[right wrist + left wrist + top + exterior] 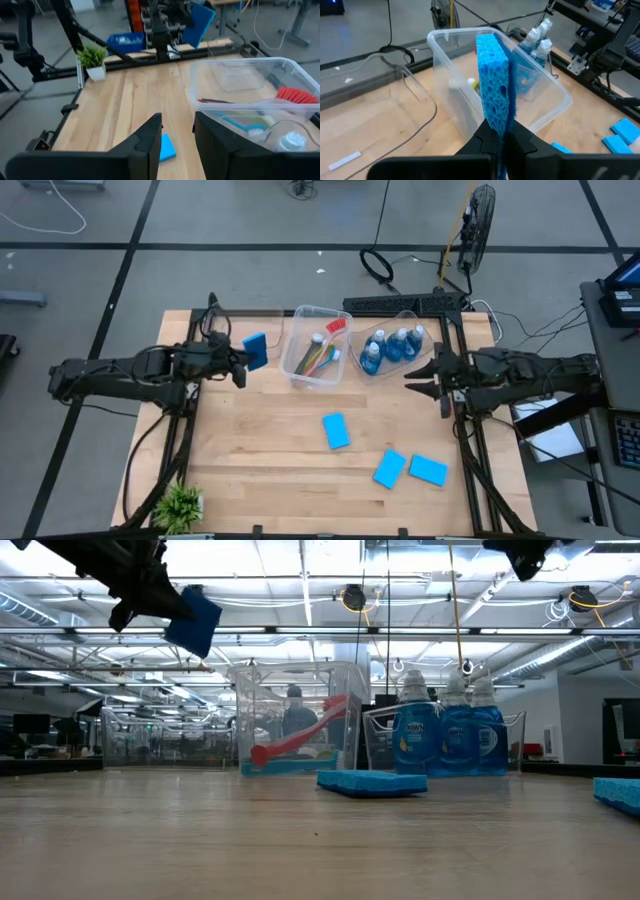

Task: Pick & Place Kitchen Sink Supplies
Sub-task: Put the blue sponge into the left transparent bin

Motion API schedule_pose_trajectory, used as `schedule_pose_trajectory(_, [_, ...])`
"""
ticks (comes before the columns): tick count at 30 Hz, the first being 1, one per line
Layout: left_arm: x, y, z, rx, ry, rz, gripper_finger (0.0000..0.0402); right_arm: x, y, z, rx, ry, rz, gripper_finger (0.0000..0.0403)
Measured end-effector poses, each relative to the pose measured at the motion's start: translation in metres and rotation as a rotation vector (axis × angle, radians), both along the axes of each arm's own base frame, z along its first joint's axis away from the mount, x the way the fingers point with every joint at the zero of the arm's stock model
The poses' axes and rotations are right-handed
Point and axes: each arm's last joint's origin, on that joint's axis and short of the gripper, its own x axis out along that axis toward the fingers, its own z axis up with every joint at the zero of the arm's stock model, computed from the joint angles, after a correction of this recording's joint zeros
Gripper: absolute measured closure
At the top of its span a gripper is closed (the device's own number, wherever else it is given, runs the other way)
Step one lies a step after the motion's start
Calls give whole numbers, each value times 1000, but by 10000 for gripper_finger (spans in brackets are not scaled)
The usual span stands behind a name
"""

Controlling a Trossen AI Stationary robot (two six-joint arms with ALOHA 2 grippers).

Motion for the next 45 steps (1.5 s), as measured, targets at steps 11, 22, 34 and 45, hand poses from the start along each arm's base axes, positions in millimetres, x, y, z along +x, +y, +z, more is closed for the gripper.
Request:
schedule_pose_trajectory(11, [-2, 11, -3, -34, 30, 13, 394, -18, -2, -53, 88, -223, -9, 303])
schedule_pose_trajectory(22, [13, 39, 21, -8, 389, 35, 394, -41, -5, -67, 126, -343, -7, 304])
schedule_pose_trajectory(34, [52, 114, 48, 136, 774, 2, 394, -49, -6, -77, 139, -393, -5, 305])
schedule_pose_trajectory(45, [32, 190, 10, -281, 918, 218, 394, -49, -6, -82, 193, -388, -10, 305])
